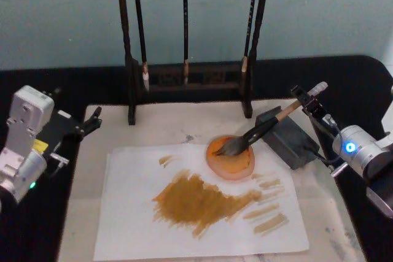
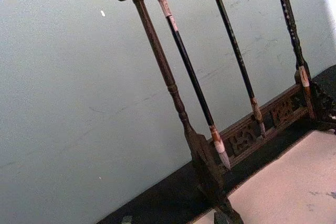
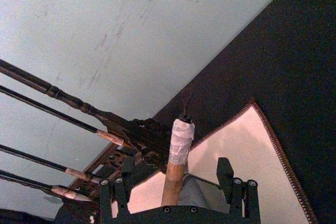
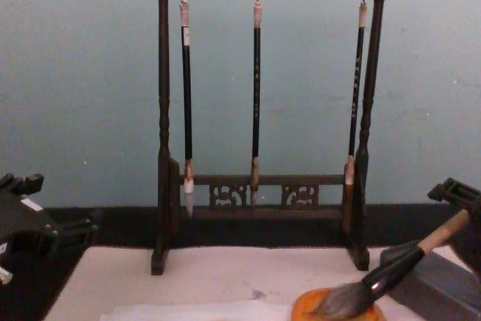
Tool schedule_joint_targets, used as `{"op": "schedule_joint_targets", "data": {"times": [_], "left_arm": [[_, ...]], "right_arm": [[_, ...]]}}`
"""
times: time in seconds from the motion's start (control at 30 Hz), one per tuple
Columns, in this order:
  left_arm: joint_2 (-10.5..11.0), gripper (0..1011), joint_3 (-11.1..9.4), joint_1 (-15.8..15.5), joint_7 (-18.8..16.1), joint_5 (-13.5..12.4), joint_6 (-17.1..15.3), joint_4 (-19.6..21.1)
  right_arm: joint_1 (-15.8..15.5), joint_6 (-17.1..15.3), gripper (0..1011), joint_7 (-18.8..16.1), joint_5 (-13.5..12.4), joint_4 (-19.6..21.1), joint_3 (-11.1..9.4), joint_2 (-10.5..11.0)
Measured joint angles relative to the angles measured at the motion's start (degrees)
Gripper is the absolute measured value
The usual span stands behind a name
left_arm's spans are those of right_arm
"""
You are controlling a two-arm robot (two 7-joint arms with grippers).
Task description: Pick up the brush from the inkstone, write on the paper, then place the brush back to its original position.
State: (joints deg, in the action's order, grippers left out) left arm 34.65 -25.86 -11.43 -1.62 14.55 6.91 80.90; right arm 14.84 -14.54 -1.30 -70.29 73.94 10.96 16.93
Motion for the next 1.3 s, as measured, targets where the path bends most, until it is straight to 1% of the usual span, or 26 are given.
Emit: {"op": "schedule_joint_targets", "data": {"times": [0.37, 0.47, 0.5, 0.53, 0.6, 0.63, 0.67, 0.73, 0.77, 0.83, 0.9, 0.97, 1.0, 1.07, 1.1, 1.13, 1.3], "left_arm": [[0.0, 1010, 0.0, 0.0, 0.0, 0.0, 0.0, 0.0], [0.0, 1010, 0.0, 0.0, 0.0, 0.0, 0.0, 0.0], [0.0, 1010, 0.0, 0.0, 0.0, 0.0, 0.0, 0.0], [0.0, 1010, 0.0, 0.0, 0.0, 0.0, 0.0, 0.0], [0.0, 1010, 0.0, 0.0, 0.0, 0.0, 0.0, 0.0], [0.0, 1010, 0.0, 0.0, 0.0, 0.0, 0.0, 0.0], [0.0, 1010, 0.0, 0.0, 0.0, 0.0, 0.0, 0.0], [0.0, 1010, 0.0, 0.0, 0.0, 0.0, 0.0, 0.0], [0.0, 1010, 0.0, 0.0, 0.0, 0.0, 0.0, 0.0], [0.0, 1010, 0.0, 0.0, 0.0, 0.0, 0.0, 0.0], [0.0, 1010, 0.0, 0.0, 0.0, 0.0, 0.0, 0.0], [0.0, 1009, 0.0, 0.0, 0.0, 0.0, 0.0, 0.0], [0.0, 1010, 0.0, 0.0, 0.0, 0.0, 0.0, 0.0], [0.0, 1010, 0.0, 0.0, 0.0, 0.0, 0.0, 0.0], [0.0, 1010, 0.0, 0.0, 0.0, 0.0, 0.0, 0.0], [0.0, 1010, 0.0, 0.0, 0.0, 0.0, 0.0, 0.0], [0.0, 1010, 0.0, 0.0, 0.0, 0.0, 0.0, 0.0]], "right_arm": [[0.0, -0.1, 1000, 0.0, 0.0, 0.0, -0.1, -0.1], [-0.1, -0.1, 965, 0.0, 0.0, 0.0, -0.2, -0.1], [-0.1, -0.1, 929, 0.0, 0.0, 0.1, -0.2, -0.1], [-0.1, -0.1, 929, 0.0, 0.0, 0.1, -0.2, -0.1], [-0.1, -0.2, 868, 0.0, 0.0, 0.1, -0.2, -0.1], [-0.1, -0.2, 860, 0.0, 0.0, 0.1, -0.2, -0.1], [-0.1, -0.2, 817, 0.0, 0.0, 0.1, -0.2, -0.1], [-0.1, -0.2, 785, 0.0, 0.0, 0.1, -0.2, -0.1], [-0.1, -0.2, 729, 0.0, 0.0, 0.1, -0.2, -0.1], [-0.1, -0.2, 686, 0.0, 0.0, 0.1, -0.2, -0.1], [-0.1, -0.2, 588, 0.0, 0.0, 0.1, -0.3, -0.1], [-0.1, -0.2, 546, 0.0, 0.0, 0.1, -0.3, -0.1], [-0.1, -0.3, 480, 0.0, 0.0, 0.1, -0.3, -0.1], [-0.1, -0.3, 468, 0.0, 0.0, 0.1, -0.3, -0.1], [-0.1, -0.3, 421, 0.0, 0.0, 0.1, -0.3, -0.1], [-0.1, -0.3, 399, 0.0, 0.0, 0.1, -0.3, -0.1], [-0.1, -0.3, 216, 0.0, 0.0, 0.1, -0.3, -0.1]]}}
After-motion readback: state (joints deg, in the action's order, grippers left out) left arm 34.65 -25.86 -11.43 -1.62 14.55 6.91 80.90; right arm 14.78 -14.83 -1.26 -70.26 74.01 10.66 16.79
